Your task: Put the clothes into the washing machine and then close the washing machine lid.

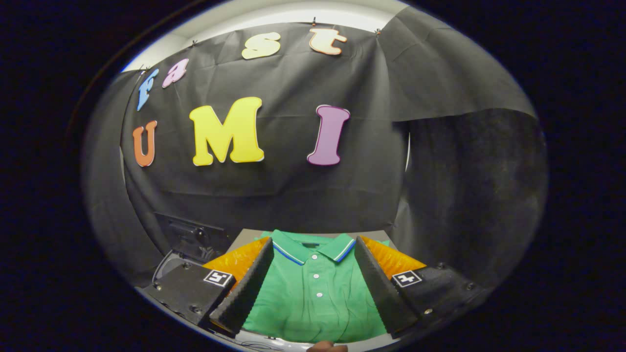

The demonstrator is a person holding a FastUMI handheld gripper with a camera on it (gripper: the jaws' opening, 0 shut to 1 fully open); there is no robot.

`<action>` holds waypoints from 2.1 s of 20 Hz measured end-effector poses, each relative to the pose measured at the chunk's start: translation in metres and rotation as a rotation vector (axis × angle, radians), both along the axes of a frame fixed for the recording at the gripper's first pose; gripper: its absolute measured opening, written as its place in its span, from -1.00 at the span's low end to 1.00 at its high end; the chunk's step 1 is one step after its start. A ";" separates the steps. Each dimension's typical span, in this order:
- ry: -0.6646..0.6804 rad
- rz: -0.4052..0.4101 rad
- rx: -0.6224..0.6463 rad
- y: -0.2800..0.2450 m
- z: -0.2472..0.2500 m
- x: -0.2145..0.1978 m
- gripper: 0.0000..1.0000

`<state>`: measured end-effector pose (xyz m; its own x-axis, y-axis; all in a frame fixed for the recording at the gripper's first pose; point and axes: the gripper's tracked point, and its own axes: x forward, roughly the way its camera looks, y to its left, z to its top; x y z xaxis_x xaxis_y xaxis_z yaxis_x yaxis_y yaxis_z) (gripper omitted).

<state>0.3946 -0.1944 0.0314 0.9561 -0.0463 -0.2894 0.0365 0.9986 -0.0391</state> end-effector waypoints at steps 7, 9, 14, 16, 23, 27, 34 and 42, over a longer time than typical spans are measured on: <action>0.187 -0.023 -0.005 -0.021 -0.055 0.029 1.00; 0.227 -0.015 -0.011 -0.021 -0.069 0.032 1.00; 0.295 -0.007 -0.012 -0.013 -0.090 0.034 1.00; 0.327 -0.009 -0.021 -0.014 -0.098 0.033 1.00; 0.400 -0.006 0.006 -0.014 -0.115 0.033 1.00; 0.422 -0.001 0.018 -0.014 -0.116 0.034 1.00; 0.441 0.025 0.021 -0.007 -0.119 0.033 0.73; 0.424 0.031 0.100 0.001 -0.116 0.038 -0.80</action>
<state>0.4328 -0.1931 -0.0850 0.7524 0.0284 -0.6581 0.0082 0.9986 0.0525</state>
